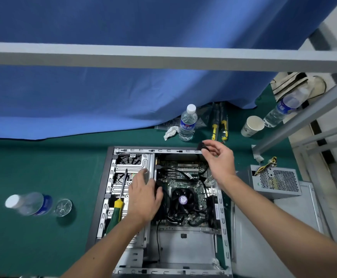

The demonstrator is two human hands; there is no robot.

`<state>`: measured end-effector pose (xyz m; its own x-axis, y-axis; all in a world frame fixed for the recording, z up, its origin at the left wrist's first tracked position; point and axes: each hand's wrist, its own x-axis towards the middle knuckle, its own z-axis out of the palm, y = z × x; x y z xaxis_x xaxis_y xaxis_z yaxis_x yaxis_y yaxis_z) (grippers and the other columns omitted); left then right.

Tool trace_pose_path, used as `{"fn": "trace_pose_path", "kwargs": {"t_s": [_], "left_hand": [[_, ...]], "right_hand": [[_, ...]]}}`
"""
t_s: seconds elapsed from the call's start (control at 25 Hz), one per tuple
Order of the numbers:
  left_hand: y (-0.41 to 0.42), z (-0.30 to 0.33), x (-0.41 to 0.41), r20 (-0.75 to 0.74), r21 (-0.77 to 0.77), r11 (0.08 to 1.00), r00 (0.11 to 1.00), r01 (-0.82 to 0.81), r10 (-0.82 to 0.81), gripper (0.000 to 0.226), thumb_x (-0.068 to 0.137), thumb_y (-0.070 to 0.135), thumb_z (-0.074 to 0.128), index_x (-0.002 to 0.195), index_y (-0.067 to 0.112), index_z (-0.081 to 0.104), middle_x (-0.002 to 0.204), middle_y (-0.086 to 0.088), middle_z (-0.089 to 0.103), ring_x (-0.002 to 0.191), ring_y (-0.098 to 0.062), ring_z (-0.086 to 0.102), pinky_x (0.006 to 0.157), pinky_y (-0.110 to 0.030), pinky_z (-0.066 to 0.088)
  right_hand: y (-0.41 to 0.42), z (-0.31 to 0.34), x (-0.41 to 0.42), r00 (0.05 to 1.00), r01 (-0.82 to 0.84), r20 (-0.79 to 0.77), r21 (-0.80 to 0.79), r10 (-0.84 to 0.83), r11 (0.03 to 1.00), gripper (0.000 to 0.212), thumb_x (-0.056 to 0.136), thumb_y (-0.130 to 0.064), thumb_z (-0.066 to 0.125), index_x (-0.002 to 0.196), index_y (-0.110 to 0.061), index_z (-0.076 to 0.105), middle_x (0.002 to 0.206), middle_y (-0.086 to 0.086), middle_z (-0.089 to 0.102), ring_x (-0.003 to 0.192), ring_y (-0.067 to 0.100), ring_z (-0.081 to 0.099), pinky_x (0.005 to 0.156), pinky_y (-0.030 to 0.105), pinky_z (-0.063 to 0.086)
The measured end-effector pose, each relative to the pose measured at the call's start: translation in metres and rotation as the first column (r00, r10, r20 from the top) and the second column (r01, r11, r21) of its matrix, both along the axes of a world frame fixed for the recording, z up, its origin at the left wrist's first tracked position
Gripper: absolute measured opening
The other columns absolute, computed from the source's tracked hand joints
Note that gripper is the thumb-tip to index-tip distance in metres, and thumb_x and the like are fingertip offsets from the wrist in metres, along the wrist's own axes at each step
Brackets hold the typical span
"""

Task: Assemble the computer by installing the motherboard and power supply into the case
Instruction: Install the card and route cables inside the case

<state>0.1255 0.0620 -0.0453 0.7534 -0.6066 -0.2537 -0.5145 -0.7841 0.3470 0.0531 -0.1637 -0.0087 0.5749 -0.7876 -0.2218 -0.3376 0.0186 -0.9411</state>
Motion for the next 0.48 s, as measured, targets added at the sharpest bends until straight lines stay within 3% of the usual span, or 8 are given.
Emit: {"fn": "trace_pose_path", "kwargs": {"t_s": [0.2,0.36,0.48], "left_hand": [[0.005,-0.008,0.009,-0.018,-0.142,0.989,0.999,-0.048,0.046,0.021,0.095,0.036,0.051,0.088,0.017,0.051,0.145,-0.01,0.033,0.137,-0.023,0.026,0.116,-0.043,0.027],[0.005,-0.02,0.021,-0.012,-0.212,0.969,0.992,-0.125,0.125,0.027,0.096,0.031,0.052,0.102,0.006,0.059,0.139,-0.011,0.04,0.131,-0.021,0.034,0.114,-0.043,0.033],[0.001,-0.028,0.024,0.044,-0.232,0.961,0.986,-0.148,0.162,0.021,0.097,0.025,0.052,0.095,0.005,0.056,0.135,-0.015,0.046,0.129,-0.026,0.039,0.111,-0.045,0.036]], "right_hand": [[0.013,-0.024,0.002,0.978,-0.141,-0.153,0.018,0.142,0.99,0.022,0.092,-0.011,0.068,0.106,-0.029,0.07,0.102,-0.011,0.068,0.097,-0.002,0.061,0.086,0.014,0.048],[0.023,-0.035,0.008,0.975,-0.122,-0.178,0.081,0.135,0.989,0.021,0.087,-0.012,0.073,0.101,-0.027,0.07,0.1,-0.008,0.07,0.095,0.002,0.063,0.088,0.018,0.05],[0.024,-0.041,0.013,0.975,-0.104,-0.182,0.123,0.126,0.987,0.021,0.084,-0.013,0.077,0.097,-0.029,0.07,0.096,-0.005,0.071,0.092,0.006,0.066,0.084,0.019,0.053]]}}
